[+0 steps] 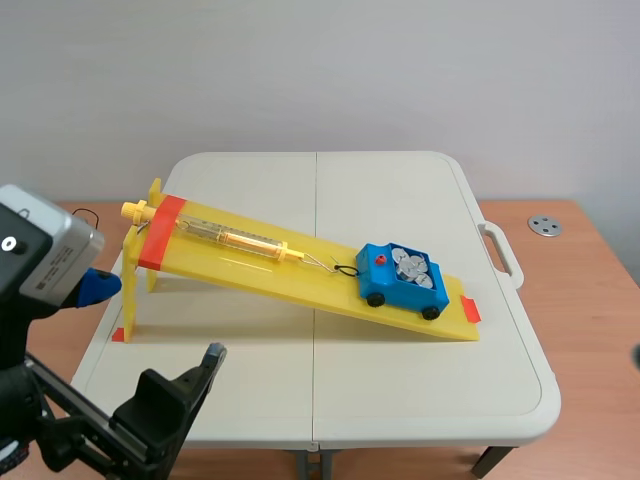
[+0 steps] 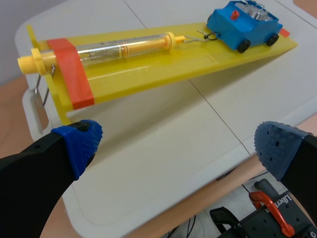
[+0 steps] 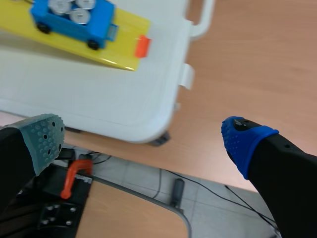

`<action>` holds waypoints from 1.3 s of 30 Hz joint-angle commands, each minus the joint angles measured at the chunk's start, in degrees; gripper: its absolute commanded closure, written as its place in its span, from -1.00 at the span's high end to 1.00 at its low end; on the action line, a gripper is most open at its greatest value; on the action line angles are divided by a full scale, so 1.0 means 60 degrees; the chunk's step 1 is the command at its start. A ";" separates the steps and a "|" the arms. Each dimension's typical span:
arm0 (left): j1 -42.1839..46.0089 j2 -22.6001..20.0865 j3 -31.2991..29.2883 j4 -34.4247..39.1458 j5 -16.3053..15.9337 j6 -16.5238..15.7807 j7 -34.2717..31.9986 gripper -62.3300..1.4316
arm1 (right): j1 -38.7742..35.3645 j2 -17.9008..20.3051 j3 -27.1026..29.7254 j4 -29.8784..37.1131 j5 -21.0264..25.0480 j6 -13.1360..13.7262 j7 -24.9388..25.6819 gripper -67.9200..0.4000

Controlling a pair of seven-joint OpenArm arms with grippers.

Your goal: Place the four metal weights on the blue cart on the ramp.

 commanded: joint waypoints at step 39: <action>0.0182 -0.0011 -0.0113 0.1118 -0.1064 0.0794 -0.1457 1.00 | 0.1861 0.0554 -0.3246 0.0758 -0.1847 -0.0364 0.2980 0.95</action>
